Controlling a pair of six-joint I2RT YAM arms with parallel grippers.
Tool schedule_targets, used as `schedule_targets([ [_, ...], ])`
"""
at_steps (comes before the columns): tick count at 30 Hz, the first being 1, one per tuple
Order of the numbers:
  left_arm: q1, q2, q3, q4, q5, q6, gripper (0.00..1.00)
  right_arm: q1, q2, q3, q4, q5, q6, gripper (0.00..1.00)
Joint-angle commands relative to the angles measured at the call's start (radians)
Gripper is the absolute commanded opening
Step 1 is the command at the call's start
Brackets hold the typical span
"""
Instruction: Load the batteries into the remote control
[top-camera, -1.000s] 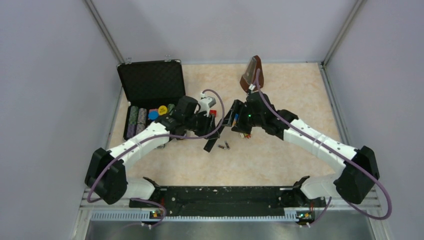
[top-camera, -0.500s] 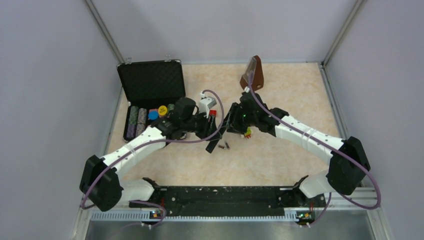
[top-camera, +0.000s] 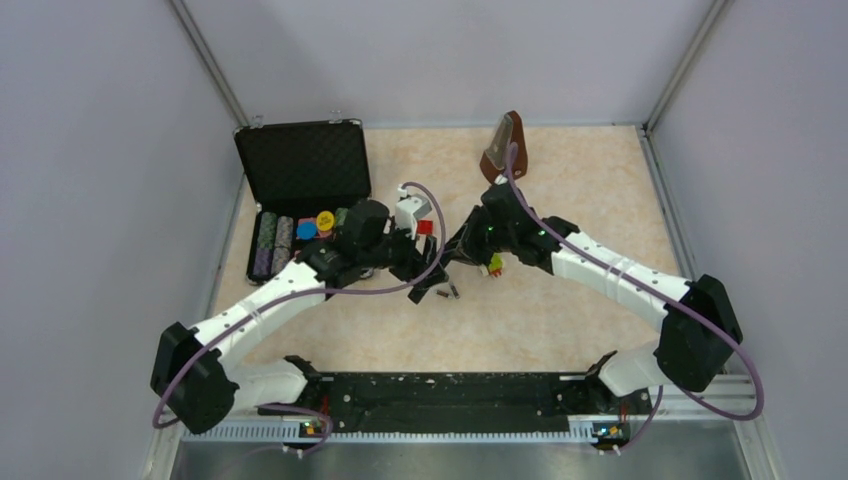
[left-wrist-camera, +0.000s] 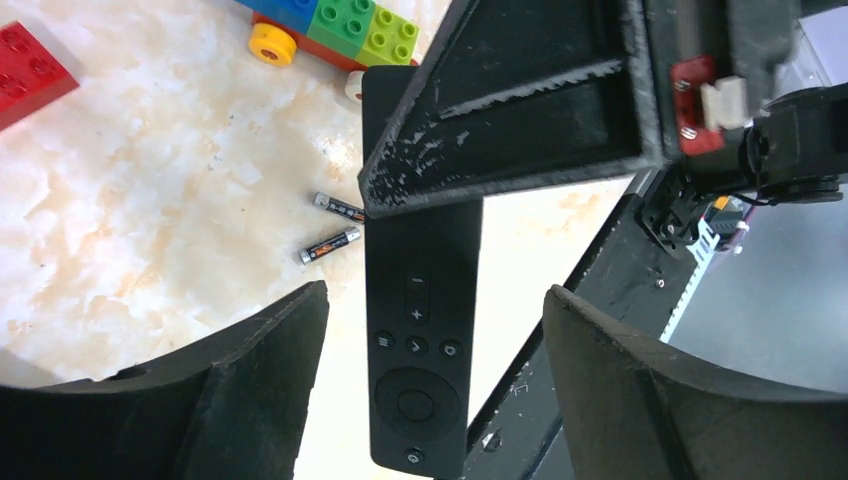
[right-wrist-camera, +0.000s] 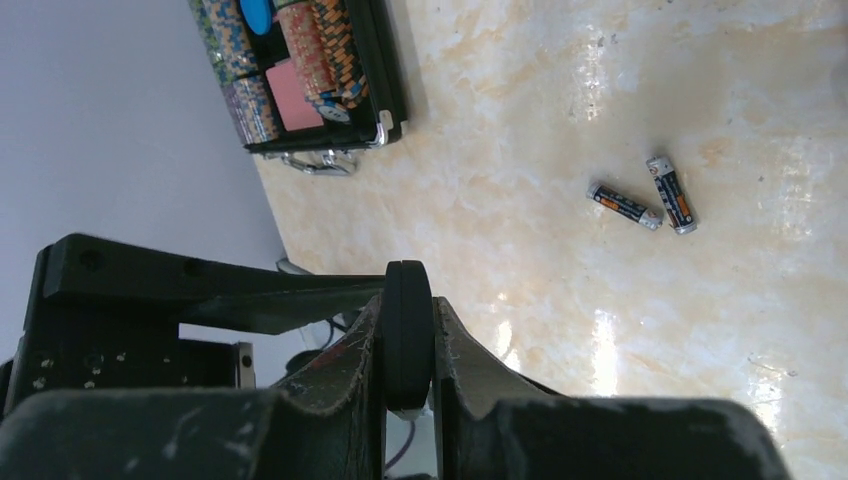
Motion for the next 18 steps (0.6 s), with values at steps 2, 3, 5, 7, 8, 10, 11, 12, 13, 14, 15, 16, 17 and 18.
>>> schedule_targets([
  [2,-0.029,-0.133,0.021,0.026,-0.112,0.050,0.84,-0.005,-0.077,-0.011,0.045,0.032,0.166,0.00],
  [3,-0.032,-0.155,0.008,0.031,-0.133,0.062,0.84,-0.005,-0.078,-0.014,0.044,0.026,0.193,0.00],
  [5,-0.043,-0.199,-0.022,0.046,-0.142,0.117,0.84,-0.006,-0.077,-0.015,0.033,0.008,0.242,0.00],
  [7,-0.063,-0.236,-0.048,0.051,-0.183,0.190,0.83,-0.006,-0.073,-0.008,0.014,-0.012,0.290,0.00],
  [8,-0.074,-0.249,-0.055,0.050,-0.206,0.226,0.83,-0.006,-0.069,-0.004,0.001,-0.023,0.309,0.00],
  [10,-0.107,-0.264,-0.058,0.049,-0.273,0.289,0.82,-0.005,-0.066,-0.003,-0.012,-0.027,0.351,0.00],
  [11,-0.124,-0.265,-0.056,0.048,-0.318,0.314,0.82,-0.005,-0.070,-0.007,-0.021,-0.018,0.377,0.00],
  [12,-0.141,-0.261,-0.052,0.047,-0.357,0.338,0.82,-0.006,-0.075,-0.014,-0.026,-0.004,0.406,0.00],
  [13,-0.158,-0.252,-0.044,0.041,-0.396,0.365,0.81,-0.006,-0.084,-0.022,-0.026,0.007,0.433,0.00],
  [14,-0.179,-0.239,-0.035,0.031,-0.440,0.390,0.80,-0.006,-0.092,-0.029,-0.026,0.017,0.458,0.00],
  [15,-0.201,-0.223,-0.028,0.019,-0.486,0.419,0.79,-0.006,-0.098,-0.035,-0.024,0.025,0.482,0.00],
  [16,-0.222,-0.207,-0.021,0.012,-0.532,0.445,0.78,-0.005,-0.106,-0.041,-0.023,0.032,0.504,0.00],
  [17,-0.248,-0.191,-0.018,0.006,-0.569,0.470,0.77,-0.006,-0.113,-0.046,-0.023,0.038,0.525,0.00],
  [18,-0.262,-0.177,-0.014,0.002,-0.598,0.489,0.76,-0.005,-0.119,-0.051,-0.021,0.045,0.539,0.00],
])
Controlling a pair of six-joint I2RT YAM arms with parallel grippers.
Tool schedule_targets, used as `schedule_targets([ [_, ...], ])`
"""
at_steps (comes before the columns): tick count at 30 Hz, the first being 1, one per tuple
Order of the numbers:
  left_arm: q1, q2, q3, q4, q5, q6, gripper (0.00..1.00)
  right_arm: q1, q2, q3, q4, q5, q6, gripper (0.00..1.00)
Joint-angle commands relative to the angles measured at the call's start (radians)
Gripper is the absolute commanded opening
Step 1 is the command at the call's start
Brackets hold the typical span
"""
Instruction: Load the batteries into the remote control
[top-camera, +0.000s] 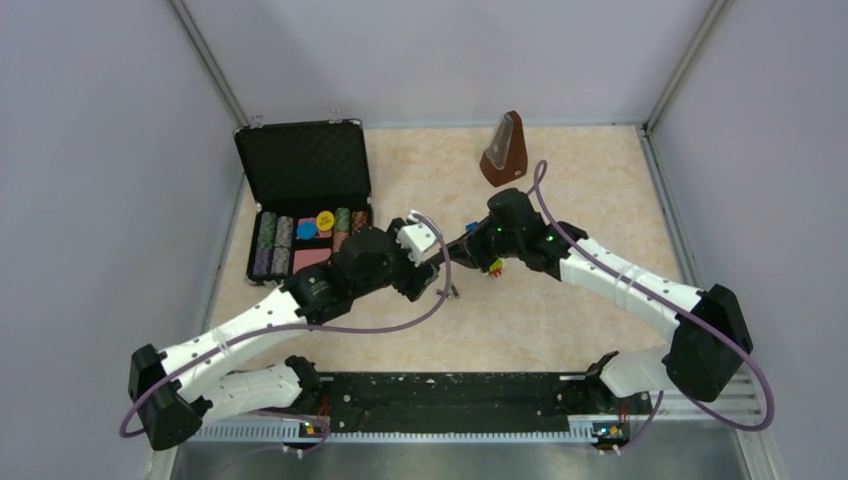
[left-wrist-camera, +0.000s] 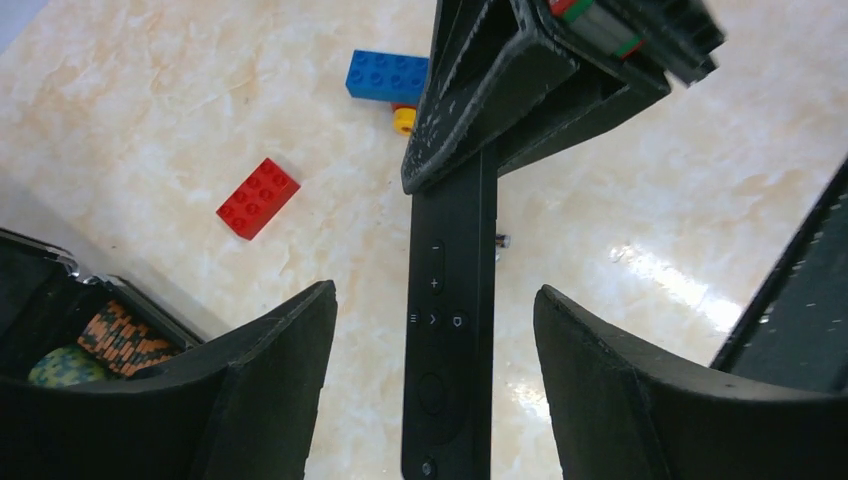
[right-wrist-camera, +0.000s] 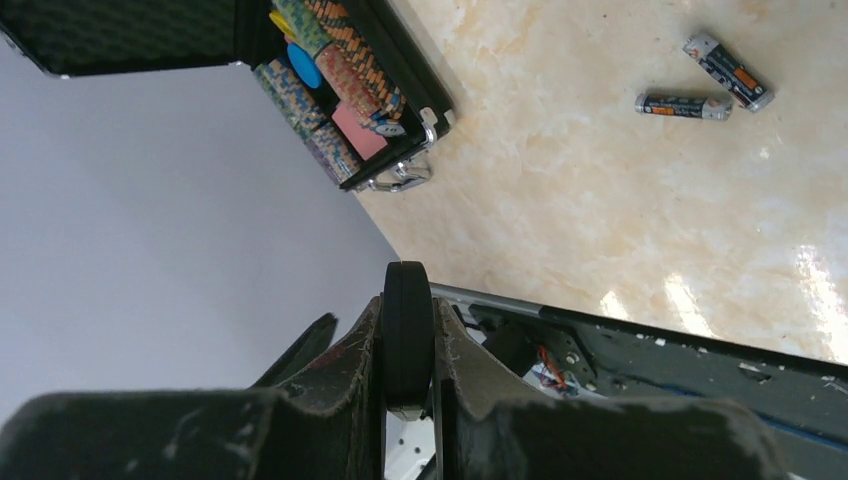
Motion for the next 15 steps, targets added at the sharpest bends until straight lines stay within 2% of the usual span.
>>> schedule_targets([
  [1,-0.074,0.060,0.032,-0.006,-0.224,0.159,0.75,-0.006,-0.064,-0.014,0.009,0.034,0.127,0.00],
  [5,-0.104,0.076,0.032,0.002,-0.268,0.184,0.72,-0.006,-0.071,-0.024,0.013,0.028,0.162,0.00],
  [10,-0.125,0.126,0.068,-0.029,-0.358,0.189,0.60,-0.006,-0.057,-0.053,0.055,-0.035,0.210,0.00],
  [13,-0.131,0.178,0.110,-0.075,-0.378,0.183,0.48,-0.006,-0.061,-0.056,0.061,-0.044,0.220,0.00],
  [15,-0.136,0.213,0.139,-0.095,-0.378,0.178,0.36,-0.005,-0.065,-0.058,0.063,-0.041,0.224,0.00],
])
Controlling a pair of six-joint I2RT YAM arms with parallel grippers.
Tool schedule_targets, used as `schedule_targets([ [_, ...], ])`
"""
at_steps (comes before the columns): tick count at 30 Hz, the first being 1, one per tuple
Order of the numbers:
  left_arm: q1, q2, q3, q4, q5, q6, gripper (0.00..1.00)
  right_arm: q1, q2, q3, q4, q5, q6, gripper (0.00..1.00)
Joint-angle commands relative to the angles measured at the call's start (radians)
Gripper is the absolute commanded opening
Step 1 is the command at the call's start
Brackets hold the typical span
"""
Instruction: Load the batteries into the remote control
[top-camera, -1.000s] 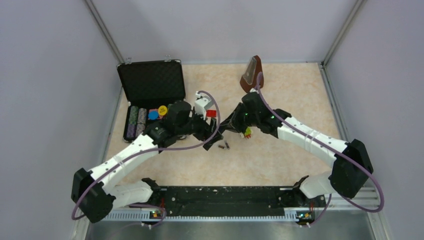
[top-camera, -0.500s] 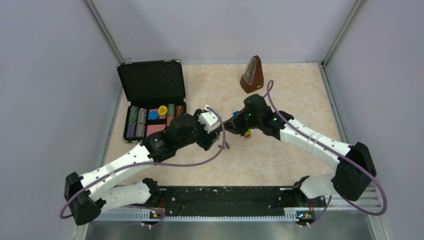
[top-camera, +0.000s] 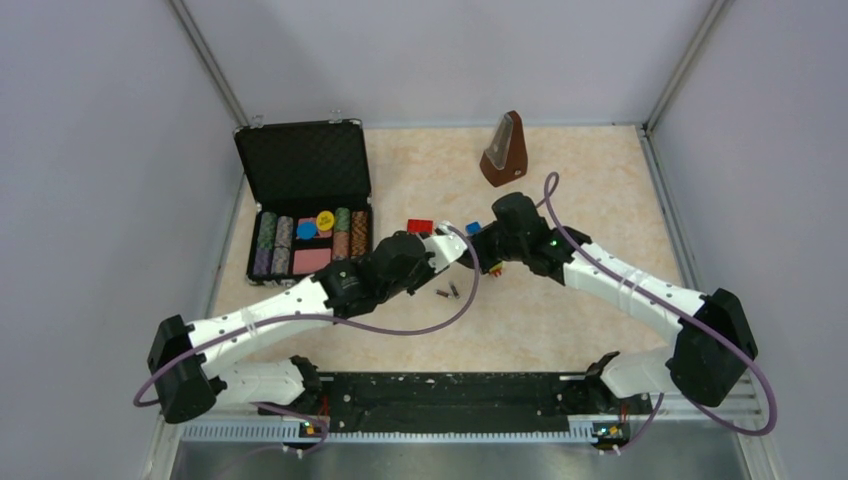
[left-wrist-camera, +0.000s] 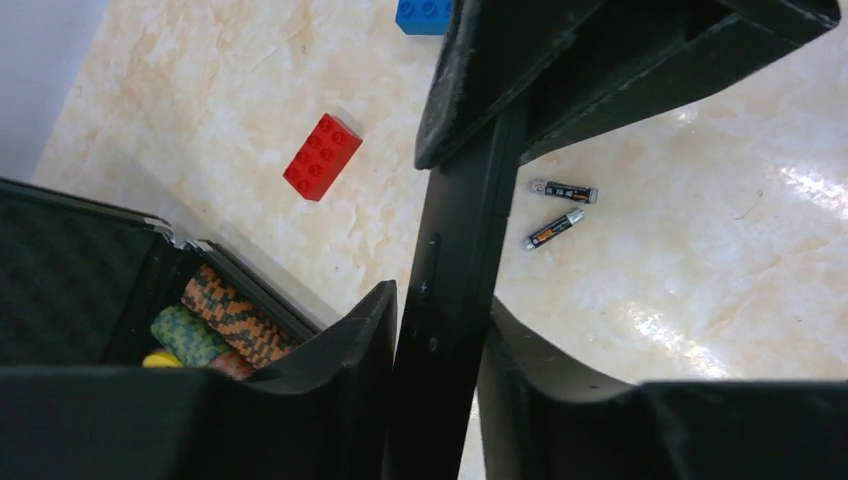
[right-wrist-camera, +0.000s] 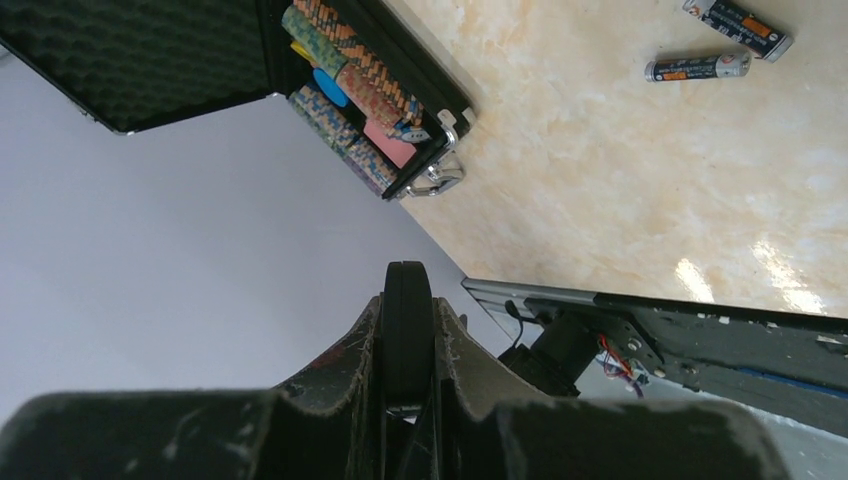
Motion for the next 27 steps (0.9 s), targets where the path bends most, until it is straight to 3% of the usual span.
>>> schedule_targets([
  [1,-0.010,0.061,0.092,-0.031,-0.069,0.009,0.26,-0.003,-0.029,0.003,0.042,-0.035,0.028,0.00],
  [4,-0.013,0.084,0.114,-0.036,-0.060,0.009,0.01,-0.004,-0.021,0.005,0.065,-0.053,0.025,0.00],
  [5,-0.013,0.088,0.118,-0.039,-0.057,0.006,0.00,-0.004,-0.018,0.006,0.077,-0.062,0.023,0.09],
  [9,-0.013,0.076,0.125,-0.059,-0.038,-0.049,0.00,-0.004,-0.044,-0.006,0.083,-0.076,0.001,0.70],
  [12,-0.013,0.040,0.108,-0.064,0.006,-0.080,0.00,-0.004,-0.112,-0.036,0.090,-0.050,-0.031,0.88],
  [16,-0.012,-0.011,0.100,-0.088,0.097,-0.148,0.00,-0.009,-0.251,-0.106,0.086,-0.001,-0.094,0.92],
  [20,0.014,-0.056,0.106,-0.114,0.240,-0.293,0.00,-0.051,-0.417,-0.208,0.102,0.014,-0.211,0.87],
  [24,0.086,-0.078,0.093,-0.092,0.564,-0.452,0.00,-0.169,-0.515,-0.250,0.196,-0.073,-0.529,0.85],
  [27,0.123,-0.080,0.074,-0.038,0.741,-0.540,0.00,-0.195,-0.482,-0.150,0.219,-0.209,-0.873,0.89],
])
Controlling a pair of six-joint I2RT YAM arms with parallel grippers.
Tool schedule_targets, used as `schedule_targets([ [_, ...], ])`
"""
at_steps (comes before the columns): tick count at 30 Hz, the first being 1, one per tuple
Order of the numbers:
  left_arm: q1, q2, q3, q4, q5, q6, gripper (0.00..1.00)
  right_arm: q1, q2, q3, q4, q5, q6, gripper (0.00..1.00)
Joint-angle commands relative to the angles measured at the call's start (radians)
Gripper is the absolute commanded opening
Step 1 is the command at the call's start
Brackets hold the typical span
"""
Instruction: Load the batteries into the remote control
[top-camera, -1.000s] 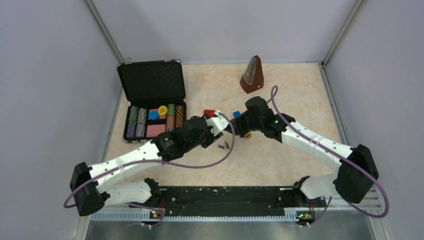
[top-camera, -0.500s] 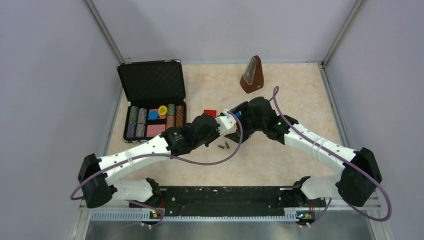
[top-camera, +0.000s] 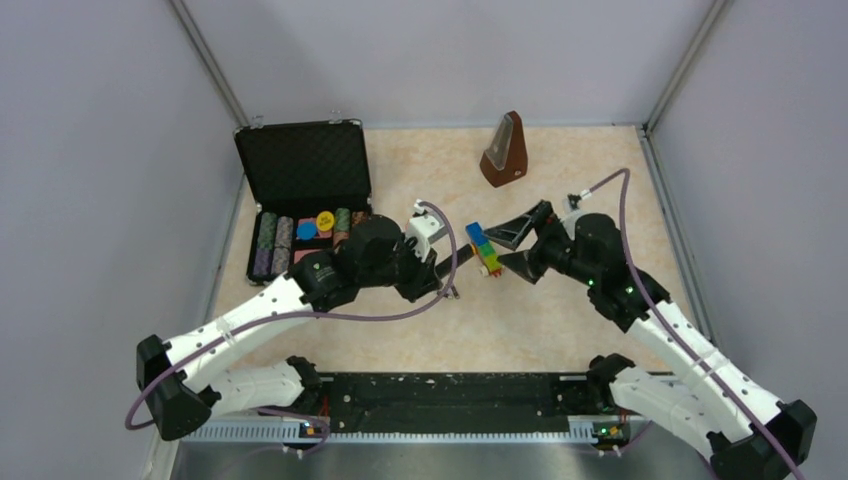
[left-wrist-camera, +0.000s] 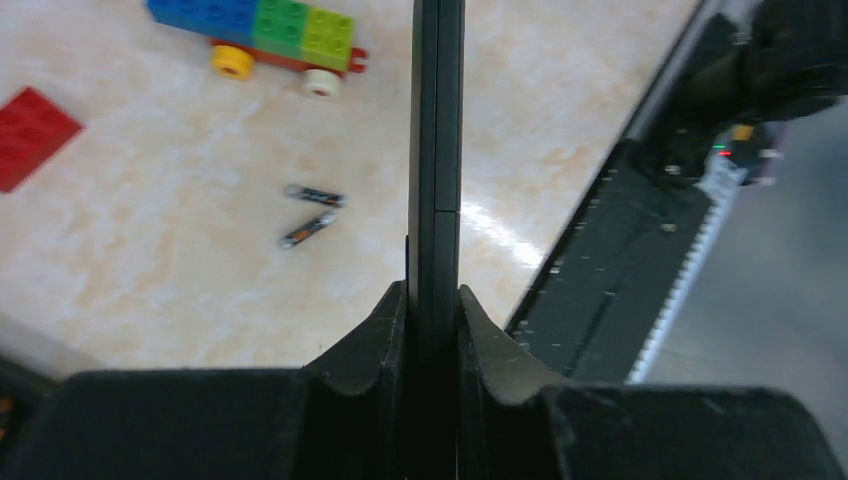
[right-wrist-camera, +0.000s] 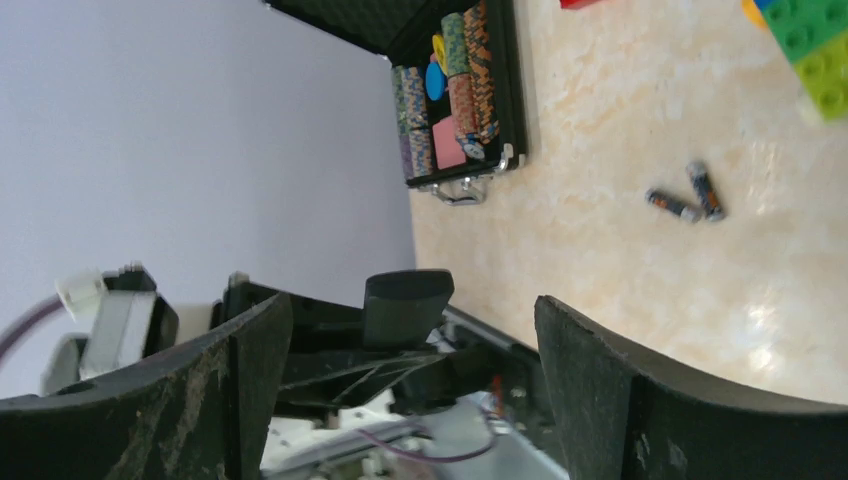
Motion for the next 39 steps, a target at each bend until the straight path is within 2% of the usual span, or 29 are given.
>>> schedule_targets([
  [1,0.053,-0.021,-0.004,0.104,0.378,-0.201,0.00,-0.034,0.044,0.139,0.096,-0.210,-0.562,0.90],
  [3,0.067,-0.017,0.006,0.125,0.469,-0.226,0.00,-0.034,0.110,0.224,0.044,-0.380,-0.734,0.92],
  [5,0.075,-0.016,0.023,0.131,0.529,-0.235,0.00,-0.033,0.163,0.284,0.033,-0.527,-0.810,0.92],
  [11,0.080,-0.048,0.054,0.185,0.625,-0.277,0.00,-0.032,0.194,0.336,0.058,-0.752,-0.875,0.85],
  [15,0.086,-0.057,0.066,0.200,0.633,-0.283,0.00,-0.017,0.182,0.331,0.043,-0.801,-0.911,0.84],
  [21,0.092,-0.042,0.083,0.193,0.638,-0.277,0.00,0.008,0.187,0.307,0.019,-0.765,-0.917,0.72],
  [23,0.095,-0.043,0.088,0.196,0.634,-0.280,0.00,0.013,0.189,0.294,0.036,-0.769,-0.896,0.62],
  [28,0.112,-0.040,0.099,0.207,0.651,-0.295,0.02,0.014,0.195,0.289,0.061,-0.748,-0.852,0.16],
  [29,0.113,-0.041,0.099,0.207,0.651,-0.298,0.06,0.014,0.196,0.288,0.077,-0.749,-0.837,0.09],
  [31,0.116,-0.048,0.096,0.213,0.631,-0.303,0.23,0.014,0.198,0.278,0.113,-0.750,-0.800,0.01],
  [35,0.117,-0.108,0.091,0.212,0.428,-0.339,0.54,0.014,0.173,0.281,0.186,-0.709,-0.709,0.00],
  [39,0.118,-0.193,0.030,0.316,0.263,-0.474,0.64,0.014,0.140,0.253,0.410,-0.641,-0.487,0.00],
])
